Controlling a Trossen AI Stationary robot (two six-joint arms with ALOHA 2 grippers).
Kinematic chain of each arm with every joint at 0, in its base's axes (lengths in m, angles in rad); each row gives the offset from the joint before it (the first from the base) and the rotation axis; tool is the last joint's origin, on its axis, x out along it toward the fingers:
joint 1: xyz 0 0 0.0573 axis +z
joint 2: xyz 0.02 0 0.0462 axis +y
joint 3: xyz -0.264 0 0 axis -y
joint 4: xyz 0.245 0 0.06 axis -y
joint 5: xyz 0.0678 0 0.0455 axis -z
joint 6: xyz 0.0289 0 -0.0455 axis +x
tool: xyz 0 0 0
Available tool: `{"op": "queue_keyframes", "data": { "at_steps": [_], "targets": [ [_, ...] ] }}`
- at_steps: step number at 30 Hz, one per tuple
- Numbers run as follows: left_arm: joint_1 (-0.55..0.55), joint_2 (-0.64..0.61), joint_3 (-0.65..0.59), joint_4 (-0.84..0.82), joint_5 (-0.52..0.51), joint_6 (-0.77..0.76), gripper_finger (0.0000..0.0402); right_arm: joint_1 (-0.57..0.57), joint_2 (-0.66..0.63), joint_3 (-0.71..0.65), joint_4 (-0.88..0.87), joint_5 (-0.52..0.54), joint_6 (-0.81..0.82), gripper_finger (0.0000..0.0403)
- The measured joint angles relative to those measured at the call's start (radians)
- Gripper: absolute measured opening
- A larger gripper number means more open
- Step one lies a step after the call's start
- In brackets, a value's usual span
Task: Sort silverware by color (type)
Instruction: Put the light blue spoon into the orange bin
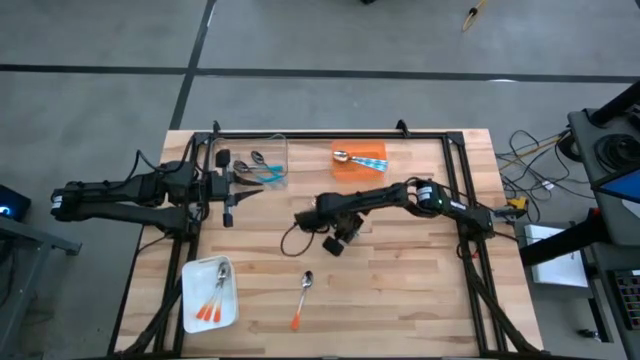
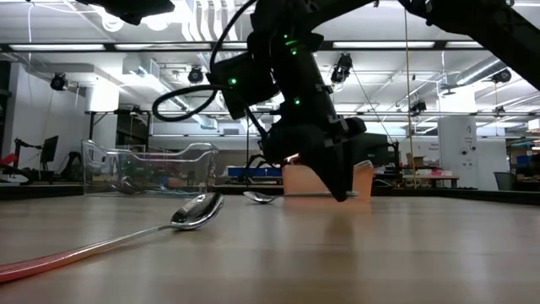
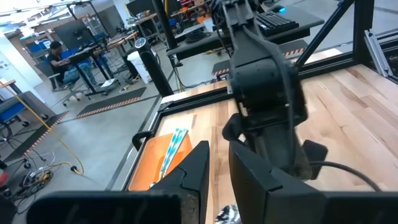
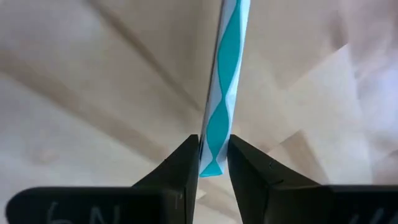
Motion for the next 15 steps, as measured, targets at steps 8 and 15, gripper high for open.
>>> {"op": "queue_keyframes", "data": {
  "at_steps": [8,15],
  "targets": [
    [0.0,0.0,0.0,0.0,0.0,0.0,0.0044,0.013,-0.002,0.0,0.007,-0.015,0.013,0.0094],
    [0.0,0.0,0.0,0.0,0.0,0.0,0.0044,0.001,-0.008,0.003,0.007,-0.015,0.005,0.0161]
  ]
}}
